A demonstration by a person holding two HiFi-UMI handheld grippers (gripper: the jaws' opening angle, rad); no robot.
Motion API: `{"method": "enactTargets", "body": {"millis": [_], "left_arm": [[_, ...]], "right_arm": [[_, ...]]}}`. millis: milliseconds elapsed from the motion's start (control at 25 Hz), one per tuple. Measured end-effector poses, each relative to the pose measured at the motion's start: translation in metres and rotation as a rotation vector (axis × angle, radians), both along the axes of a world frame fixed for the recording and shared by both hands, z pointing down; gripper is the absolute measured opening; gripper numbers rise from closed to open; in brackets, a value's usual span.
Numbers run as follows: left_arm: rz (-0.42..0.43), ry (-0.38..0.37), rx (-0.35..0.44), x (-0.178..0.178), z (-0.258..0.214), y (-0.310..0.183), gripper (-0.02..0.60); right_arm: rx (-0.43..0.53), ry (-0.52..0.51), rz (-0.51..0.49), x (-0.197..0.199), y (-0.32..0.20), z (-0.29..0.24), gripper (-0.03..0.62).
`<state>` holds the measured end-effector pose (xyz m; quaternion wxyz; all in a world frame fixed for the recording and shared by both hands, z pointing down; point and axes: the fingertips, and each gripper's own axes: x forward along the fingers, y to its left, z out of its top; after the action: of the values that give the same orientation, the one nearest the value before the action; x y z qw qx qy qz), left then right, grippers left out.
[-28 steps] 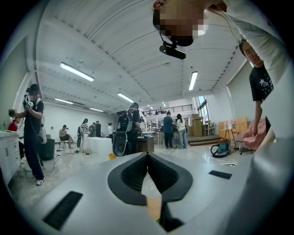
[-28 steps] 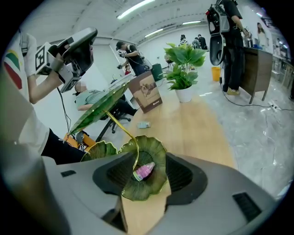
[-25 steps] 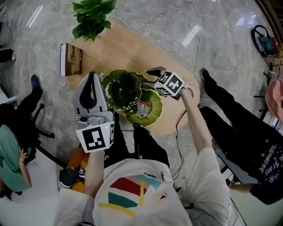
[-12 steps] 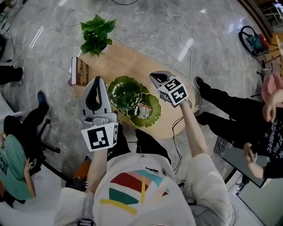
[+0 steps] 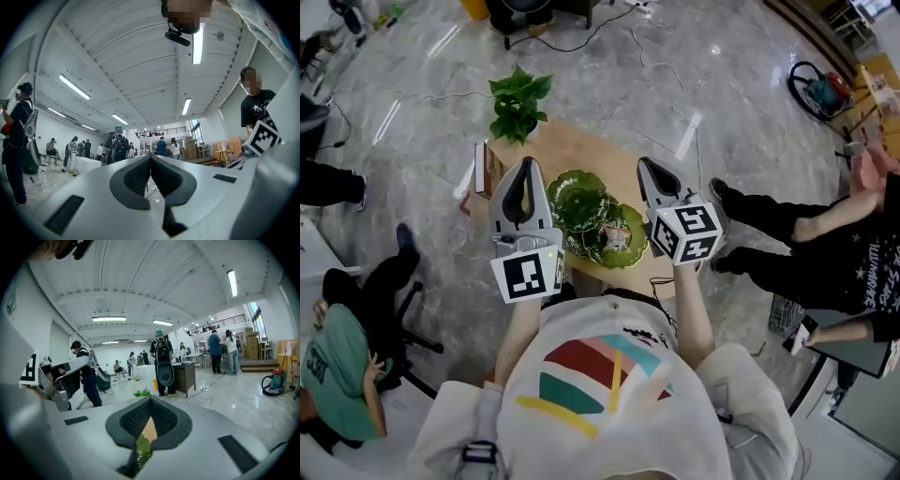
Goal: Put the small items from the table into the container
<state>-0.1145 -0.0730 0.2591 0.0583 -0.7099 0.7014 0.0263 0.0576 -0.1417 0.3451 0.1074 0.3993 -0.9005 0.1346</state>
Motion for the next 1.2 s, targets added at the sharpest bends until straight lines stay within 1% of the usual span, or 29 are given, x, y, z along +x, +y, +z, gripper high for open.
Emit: {"method": "enactTargets", "body": {"millis": [80, 200, 320, 520, 600, 760, 880, 1040, 1200], "left_arm": [[0.022, -0.008, 0.016, 0.004, -0.006, 0.003, 0.009], [0.047, -0.018, 0.047, 0.01, -0.016, 0.002, 0.009], [0.061, -0.024, 0.065, 0.014, -0.023, 0.0, 0.009], [0.065, -0.023, 0.064, 0.014, -0.024, 0.0, 0.009], [0.064, -0.019, 0.059, 0.014, -0.023, 0.002, 0.009], [0.06, -0.043, 0.059, 0.014, -0.023, 0.003, 0.008], [0.057, -0.017, 0.05, 0.01, -0.02, 0.004, 0.008], [0.022, -0.013, 0.057, 0.001, -0.023, 0.006, 0.008], [-0.032, -0.018, 0.046, -0.018, -0.02, 0.017, 0.009]], "right_arm": [[0.044, -0.01, 0.031, 0.0, 0.019, -0.015, 0.014], [0.082, -0.028, 0.055, 0.001, 0.035, -0.029, 0.014], [0.106, -0.047, 0.068, 0.002, 0.039, -0.04, 0.014], [0.156, -0.029, 0.074, 0.0, 0.038, -0.054, 0.014], [0.158, -0.022, 0.068, -0.001, 0.038, -0.053, 0.014], [0.148, -0.018, 0.056, -0.004, 0.04, -0.047, 0.014], [0.148, -0.01, 0.041, -0.009, 0.04, -0.045, 0.014], [0.147, -0.012, 0.015, -0.016, 0.039, -0.046, 0.014], [0.103, -0.021, -0.02, -0.03, 0.044, -0.037, 0.014]]}}
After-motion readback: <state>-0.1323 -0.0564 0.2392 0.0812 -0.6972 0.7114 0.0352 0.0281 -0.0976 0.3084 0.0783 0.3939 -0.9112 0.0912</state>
